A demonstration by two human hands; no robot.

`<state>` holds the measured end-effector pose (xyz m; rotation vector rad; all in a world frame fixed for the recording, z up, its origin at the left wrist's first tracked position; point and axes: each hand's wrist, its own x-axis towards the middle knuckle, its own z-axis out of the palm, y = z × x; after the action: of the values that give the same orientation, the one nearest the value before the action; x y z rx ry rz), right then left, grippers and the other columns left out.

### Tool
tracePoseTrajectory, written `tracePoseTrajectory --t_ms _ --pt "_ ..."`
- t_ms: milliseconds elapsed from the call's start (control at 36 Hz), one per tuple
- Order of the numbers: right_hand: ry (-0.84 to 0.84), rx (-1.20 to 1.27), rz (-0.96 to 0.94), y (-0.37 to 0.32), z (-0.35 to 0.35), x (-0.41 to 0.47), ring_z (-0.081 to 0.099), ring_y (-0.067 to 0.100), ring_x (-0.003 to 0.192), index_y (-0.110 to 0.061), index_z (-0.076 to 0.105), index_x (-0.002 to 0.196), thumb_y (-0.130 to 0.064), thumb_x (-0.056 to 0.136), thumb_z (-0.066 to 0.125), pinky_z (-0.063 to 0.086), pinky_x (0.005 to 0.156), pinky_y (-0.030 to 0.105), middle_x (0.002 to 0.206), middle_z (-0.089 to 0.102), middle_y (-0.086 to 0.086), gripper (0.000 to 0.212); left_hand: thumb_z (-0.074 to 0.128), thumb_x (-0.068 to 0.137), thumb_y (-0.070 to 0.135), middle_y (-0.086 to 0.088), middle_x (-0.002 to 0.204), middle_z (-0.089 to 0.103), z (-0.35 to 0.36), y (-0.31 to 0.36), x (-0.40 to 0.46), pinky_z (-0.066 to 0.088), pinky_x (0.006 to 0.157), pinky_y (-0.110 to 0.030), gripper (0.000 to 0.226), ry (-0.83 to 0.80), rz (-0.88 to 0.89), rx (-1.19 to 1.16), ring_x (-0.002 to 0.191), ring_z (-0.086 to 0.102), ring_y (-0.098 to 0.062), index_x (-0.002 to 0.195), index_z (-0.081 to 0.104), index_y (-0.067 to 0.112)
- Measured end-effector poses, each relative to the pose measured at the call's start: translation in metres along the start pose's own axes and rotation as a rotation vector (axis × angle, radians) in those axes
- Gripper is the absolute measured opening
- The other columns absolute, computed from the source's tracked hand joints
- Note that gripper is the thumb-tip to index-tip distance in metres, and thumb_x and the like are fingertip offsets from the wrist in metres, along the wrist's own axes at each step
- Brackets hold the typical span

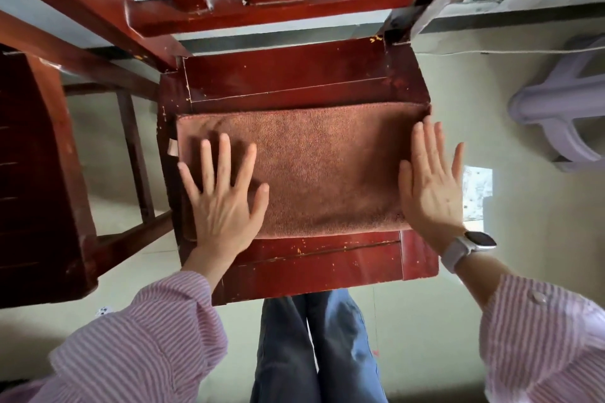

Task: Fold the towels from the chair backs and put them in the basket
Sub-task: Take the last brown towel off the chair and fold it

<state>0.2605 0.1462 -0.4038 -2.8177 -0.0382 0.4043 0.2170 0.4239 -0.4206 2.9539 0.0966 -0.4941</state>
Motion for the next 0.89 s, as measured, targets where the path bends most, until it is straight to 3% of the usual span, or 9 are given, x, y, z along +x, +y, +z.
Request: tracePoseTrajectory --t_ms 111,222,278,333,389,444,583,806,889 --pt "-0.1 -0.086 0.021 0.003 0.006 0.009 -0.008 0.01 0.141 -0.012 -0.003 0.146 -0.037 0.092 0.011 -0.004 0.115 0.05 0.156 -0.002 0.003 0.061 0.024 0.089 0.051 -0.01 0.155 0.006 0.008 -0.001 -0.003 0.001 0.11 -0.062 0.061 -0.04 -0.045 0.004 0.142 -0.001 -0.032 0.145 0.012 0.029" --pt "-0.134 -0.063 0.037 0.005 0.008 0.019 -0.008 0.013 0.142 -0.013 -0.004 0.146 -0.035 0.093 0.013 -0.005 0.116 0.048 0.156 -0.006 0.002 0.06 0.023 0.089 0.052 -0.01 0.155 0.005 0.009 -0.001 -0.002 -0.001 0.109 -0.061 0.062 -0.048 -0.049 0.023 0.142 -0.002 -0.032 0.145 0.01 0.03" --pt "-0.088 0.043 0.041 0.002 0.004 0.019 0.001 0.015 0.144 -0.012 0.007 0.146 -0.031 0.093 0.019 -0.002 0.116 0.044 0.156 0.004 0.004 0.057 0.022 0.089 0.052 -0.009 0.155 0.004 0.008 -0.001 -0.002 -0.001 0.109 -0.061 0.062 -0.054 -0.052 0.033 0.142 -0.003 -0.032 0.145 0.008 0.03" --pt "0.034 0.205 0.085 0.001 -0.001 0.019 0.022 0.022 0.14 -0.007 0.028 0.141 -0.022 0.092 0.029 0.014 0.116 0.043 0.151 0.026 0.01 0.052 0.021 0.089 0.053 -0.009 0.156 0.003 0.008 -0.001 -0.002 -0.001 0.109 -0.061 0.062 -0.062 -0.053 0.031 0.142 -0.004 -0.031 0.144 0.005 0.03" --pt "0.18 0.329 0.184 0.001 -0.005 0.018 0.044 0.031 0.123 -0.001 0.044 0.128 -0.014 0.089 0.038 0.033 0.106 0.041 0.132 0.047 0.019 0.041 0.019 0.09 0.053 -0.009 0.156 0.003 0.007 -0.002 -0.002 0.0 0.109 -0.061 0.061 -0.073 -0.049 0.031 0.142 -0.004 -0.032 0.144 0.002 0.03" --pt "0.253 0.404 0.337 0.0 -0.007 0.017 0.052 0.035 0.105 0.001 0.053 0.115 -0.01 0.089 0.045 0.038 0.094 0.035 0.112 0.055 0.021 0.029 0.018 0.09 0.054 -0.009 0.156 0.004 0.005 -0.002 -0.002 0.001 0.109 -0.062 0.061 -0.081 -0.044 0.034 0.142 -0.003 -0.032 0.143 0.001 0.03" --pt "0.094 0.397 0.643 -0.001 -0.012 0.018 0.057 0.032 0.098 -0.004 0.063 0.101 -0.021 0.09 0.052 0.037 0.074 0.026 0.101 0.066 0.015 0.023 0.018 0.089 0.055 -0.01 0.155 0.006 0.003 -0.002 -0.001 0.003 0.109 -0.062 0.061 -0.107 -0.033 0.031 0.142 -0.001 -0.033 0.144 0.005 0.03" --pt "-0.071 0.389 0.712 -0.005 -0.012 0.029 0.059 0.034 0.09 -0.007 0.067 0.089 -0.021 0.085 0.053 0.038 0.068 0.028 0.091 0.066 0.017 0.02 0.017 0.088 0.057 -0.009 0.156 0.004 0.0 -0.003 0.0 0.004 0.108 -0.062 0.062 -0.15 -0.04 0.029 0.142 -0.002 -0.033 0.143 0.004 0.031" --pt "-0.133 0.387 0.66 -0.009 -0.02 0.032 0.048 0.032 0.063 -0.01 0.053 0.053 -0.015 0.08 0.051 0.035 0.058 0.03 0.056 0.049 0.013 0.028 0.018 0.087 0.057 -0.01 0.155 0.006 -0.002 -0.003 0.001 0.005 0.108 -0.063 0.063 -0.168 -0.046 0.03 0.142 0.0 -0.034 0.144 0.006 0.03"
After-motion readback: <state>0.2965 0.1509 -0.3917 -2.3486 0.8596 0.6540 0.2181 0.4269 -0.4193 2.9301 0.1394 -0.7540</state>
